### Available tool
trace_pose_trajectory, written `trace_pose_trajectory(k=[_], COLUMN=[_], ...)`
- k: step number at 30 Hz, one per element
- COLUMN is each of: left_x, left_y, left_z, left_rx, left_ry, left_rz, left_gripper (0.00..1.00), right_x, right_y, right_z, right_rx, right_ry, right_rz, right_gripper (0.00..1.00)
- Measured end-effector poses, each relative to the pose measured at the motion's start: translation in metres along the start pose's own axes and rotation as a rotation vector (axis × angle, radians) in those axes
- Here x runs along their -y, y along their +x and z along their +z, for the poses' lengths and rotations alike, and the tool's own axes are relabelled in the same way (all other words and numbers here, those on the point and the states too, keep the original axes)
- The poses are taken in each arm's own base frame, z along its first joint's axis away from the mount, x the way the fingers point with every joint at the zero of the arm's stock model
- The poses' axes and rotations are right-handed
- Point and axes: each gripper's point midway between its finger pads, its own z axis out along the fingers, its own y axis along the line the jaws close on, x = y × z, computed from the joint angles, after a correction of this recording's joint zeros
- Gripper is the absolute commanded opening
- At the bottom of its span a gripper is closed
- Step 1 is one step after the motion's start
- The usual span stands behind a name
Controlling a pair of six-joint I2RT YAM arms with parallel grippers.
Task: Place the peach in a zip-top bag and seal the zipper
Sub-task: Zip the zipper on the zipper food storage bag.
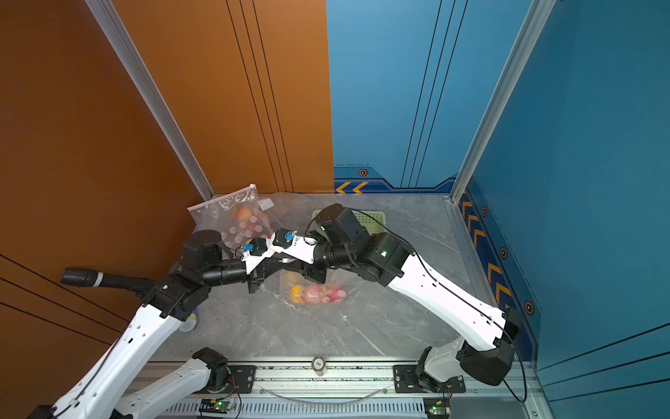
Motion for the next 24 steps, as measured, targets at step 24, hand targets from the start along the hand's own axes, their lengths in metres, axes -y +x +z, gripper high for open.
trace_pose_trajectory(k=[24], left_x=[0.002], left_y=[0.001], left_z=[0.000], left_rx=[-0.002], left_ry=[0.004], left_rz=[-0.002], left_gripper=[0.00], right_x=[0.006], right_y=[0.009], right_z=[0.012], right_rx=[-0.036], right_ry=[0.011], right_rz=[-0.002], right_gripper=[0.18])
